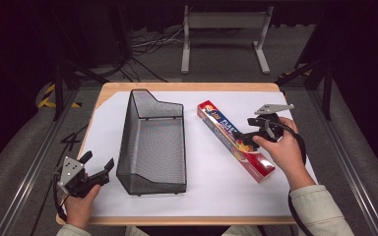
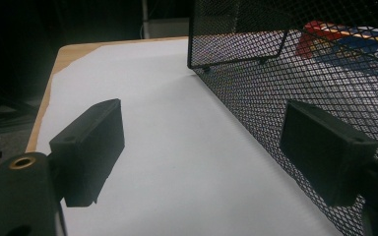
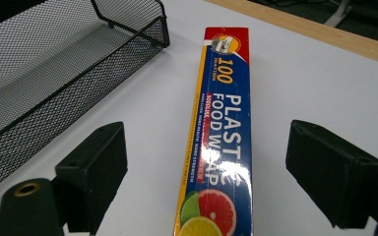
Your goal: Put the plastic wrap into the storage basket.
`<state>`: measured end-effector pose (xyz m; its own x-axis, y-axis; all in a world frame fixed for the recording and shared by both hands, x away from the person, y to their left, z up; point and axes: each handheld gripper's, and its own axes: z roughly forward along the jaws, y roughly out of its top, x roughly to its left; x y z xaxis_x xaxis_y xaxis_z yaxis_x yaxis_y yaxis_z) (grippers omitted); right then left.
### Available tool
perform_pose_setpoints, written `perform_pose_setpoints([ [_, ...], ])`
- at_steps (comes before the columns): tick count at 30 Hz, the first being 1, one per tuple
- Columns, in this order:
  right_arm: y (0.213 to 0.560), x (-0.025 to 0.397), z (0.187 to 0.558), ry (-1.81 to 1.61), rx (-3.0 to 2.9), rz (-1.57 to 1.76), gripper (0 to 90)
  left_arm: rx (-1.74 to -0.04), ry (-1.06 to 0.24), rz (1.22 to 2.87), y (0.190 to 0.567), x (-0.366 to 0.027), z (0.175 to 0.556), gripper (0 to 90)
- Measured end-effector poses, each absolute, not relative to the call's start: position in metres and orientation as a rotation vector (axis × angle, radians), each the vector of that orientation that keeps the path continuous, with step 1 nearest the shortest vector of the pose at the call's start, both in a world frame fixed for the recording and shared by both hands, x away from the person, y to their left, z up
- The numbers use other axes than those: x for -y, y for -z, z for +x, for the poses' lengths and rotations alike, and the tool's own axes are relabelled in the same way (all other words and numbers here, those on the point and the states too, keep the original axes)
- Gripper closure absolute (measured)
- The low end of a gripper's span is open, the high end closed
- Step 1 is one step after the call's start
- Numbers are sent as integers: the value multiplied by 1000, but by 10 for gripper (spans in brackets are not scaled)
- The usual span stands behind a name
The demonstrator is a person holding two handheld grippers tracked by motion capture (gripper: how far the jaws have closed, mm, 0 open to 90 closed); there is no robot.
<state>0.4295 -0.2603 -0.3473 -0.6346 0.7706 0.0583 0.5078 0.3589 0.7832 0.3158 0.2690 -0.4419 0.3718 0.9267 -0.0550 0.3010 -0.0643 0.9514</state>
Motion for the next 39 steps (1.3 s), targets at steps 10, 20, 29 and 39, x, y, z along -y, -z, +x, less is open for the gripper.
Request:
perform_pose_setpoints([
  [10, 360, 242, 452, -1042, -2350, 1175, 157, -1137, -763, 1594, 443, -269, 316, 185],
  [20, 375, 234, 462, -934, -2413, 1225, 157, -1133, -764, 1598, 443, -269, 316, 185],
  [29, 398, 229, 472, -809, -2459, 1283, 125, -1126, -754, 1606, 444, -268, 317, 183],
  [39, 409, 222, 477, -663, -2488, 1309, 164, -1122, -750, 1618, 444, -266, 318, 183],
])
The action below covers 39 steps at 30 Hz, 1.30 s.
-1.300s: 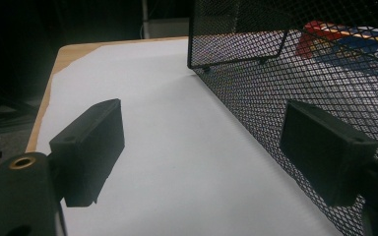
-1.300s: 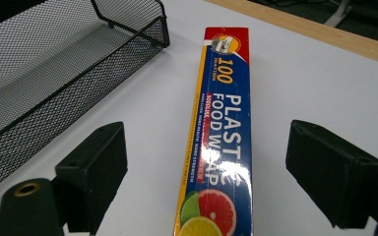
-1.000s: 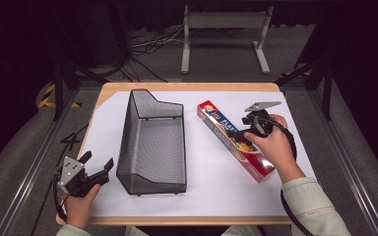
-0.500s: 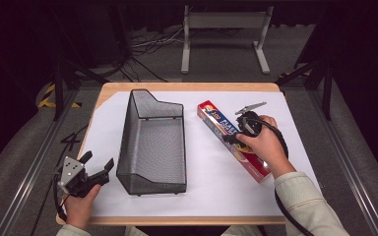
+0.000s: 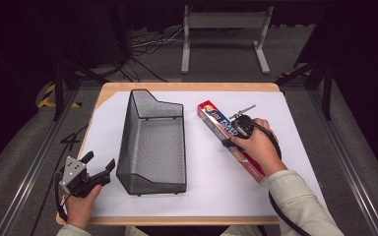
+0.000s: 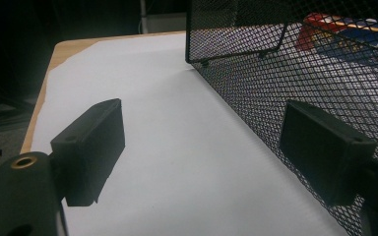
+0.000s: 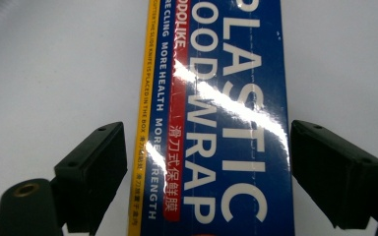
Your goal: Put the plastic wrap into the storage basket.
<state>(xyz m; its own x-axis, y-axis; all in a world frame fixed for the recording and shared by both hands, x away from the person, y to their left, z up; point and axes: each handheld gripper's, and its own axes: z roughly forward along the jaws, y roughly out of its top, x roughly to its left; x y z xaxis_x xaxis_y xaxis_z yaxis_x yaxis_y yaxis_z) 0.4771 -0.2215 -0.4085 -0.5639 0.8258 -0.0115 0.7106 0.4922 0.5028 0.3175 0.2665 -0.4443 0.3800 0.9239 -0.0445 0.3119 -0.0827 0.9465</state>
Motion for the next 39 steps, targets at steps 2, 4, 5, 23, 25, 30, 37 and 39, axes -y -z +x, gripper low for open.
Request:
perform_pose_setpoints([
  [2, 410, 219, 478, -626, -2501, 1308, 183, -1121, -751, 1620, 444, -266, 317, 183],
  [4, 412, 217, 479, -601, -2513, 1312, 211, -1122, -751, 1621, 444, -267, 317, 183],
  [5, 412, 217, 480, -587, -2523, 1311, 229, -1122, -750, 1620, 444, -267, 317, 183],
  [23, 411, 215, 474, -564, -2476, 1393, 401, -1124, -753, 1619, 445, -268, 317, 183],
  [25, 410, 216, 473, -573, -2474, 1396, 401, -1125, -754, 1619, 445, -268, 317, 183],
  [30, 399, 218, 468, -608, -2455, 1403, 402, -1124, -754, 1619, 445, -267, 317, 183],
  [37, 378, 219, 460, -680, -2433, 1407, 401, -1125, -760, 1618, 445, -267, 317, 182],
  [39, 372, 220, 458, -704, -2422, 1414, 401, -1128, -762, 1615, 445, -267, 316, 182],
])
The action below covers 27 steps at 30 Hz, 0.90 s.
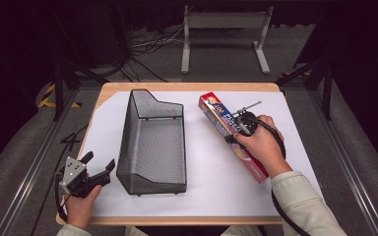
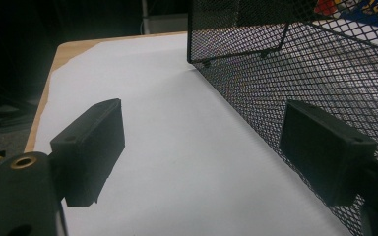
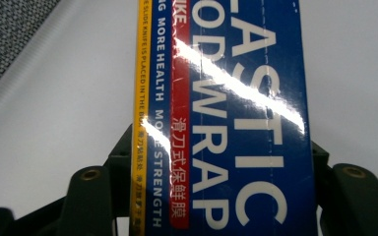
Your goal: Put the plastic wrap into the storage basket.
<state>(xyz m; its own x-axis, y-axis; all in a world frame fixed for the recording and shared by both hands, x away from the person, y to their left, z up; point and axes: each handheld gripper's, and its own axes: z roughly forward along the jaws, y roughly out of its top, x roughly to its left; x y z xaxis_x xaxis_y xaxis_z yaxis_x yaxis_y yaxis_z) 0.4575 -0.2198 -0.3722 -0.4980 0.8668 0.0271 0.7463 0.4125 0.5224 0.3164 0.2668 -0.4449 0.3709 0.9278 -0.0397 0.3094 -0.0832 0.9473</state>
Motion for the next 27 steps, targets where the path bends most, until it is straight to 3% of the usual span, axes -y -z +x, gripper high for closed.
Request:
perform_pose_setpoints([
  [27, 331, 199, 427, -770, -2316, 1600, 403, -1118, -772, 1623, 445, -265, 317, 181],
])
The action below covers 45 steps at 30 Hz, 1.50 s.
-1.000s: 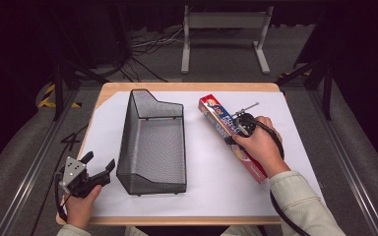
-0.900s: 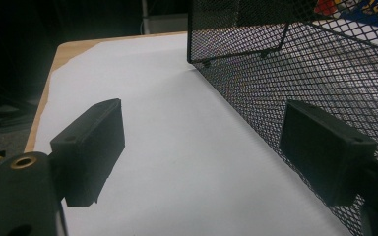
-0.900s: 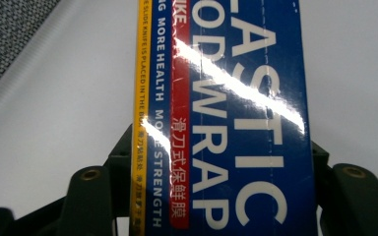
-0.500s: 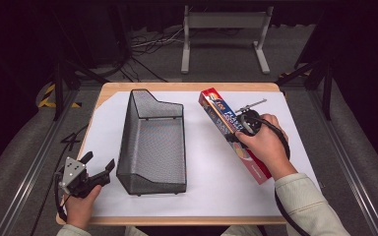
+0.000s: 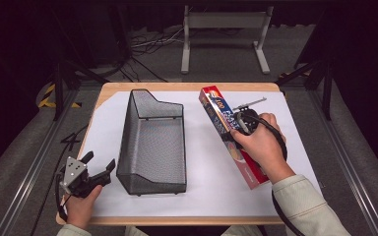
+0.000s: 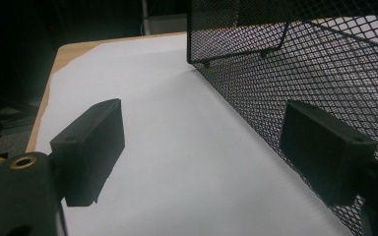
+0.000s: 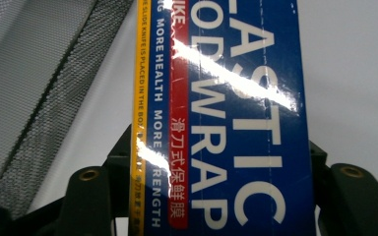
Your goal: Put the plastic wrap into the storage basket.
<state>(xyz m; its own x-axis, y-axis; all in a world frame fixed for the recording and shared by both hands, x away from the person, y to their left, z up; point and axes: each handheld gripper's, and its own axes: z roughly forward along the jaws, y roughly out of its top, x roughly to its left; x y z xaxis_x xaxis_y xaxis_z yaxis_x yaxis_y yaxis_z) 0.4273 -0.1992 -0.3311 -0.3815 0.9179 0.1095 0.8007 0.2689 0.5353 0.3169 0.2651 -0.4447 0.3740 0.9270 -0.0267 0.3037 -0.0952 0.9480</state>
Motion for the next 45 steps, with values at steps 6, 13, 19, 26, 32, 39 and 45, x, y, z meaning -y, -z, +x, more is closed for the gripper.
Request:
perform_pose_setpoints([
  [6, 321, 179, 420, -810, -2335, 1630, 403, -1117, -777, 1631, 445, -265, 317, 182],
  [13, 313, 158, 417, -858, -2346, 1622, 403, -1113, -781, 1638, 445, -265, 317, 181],
  [19, 308, 136, 414, -885, -2377, 1590, 402, -1110, -783, 1640, 446, -264, 317, 182],
  [26, 305, 117, 412, -891, -2410, 1555, 403, -1106, -784, 1646, 445, -264, 317, 181],
  [32, 304, 99, 411, -874, -2440, 1521, 402, -1105, -784, 1652, 446, -263, 318, 181],
  [39, 304, 87, 410, -861, -2451, 1512, 402, -1103, -784, 1649, 446, -261, 320, 182],
  [45, 308, 77, 410, -864, -2461, 1509, 402, -1094, -781, 1654, 446, -259, 321, 182],
])
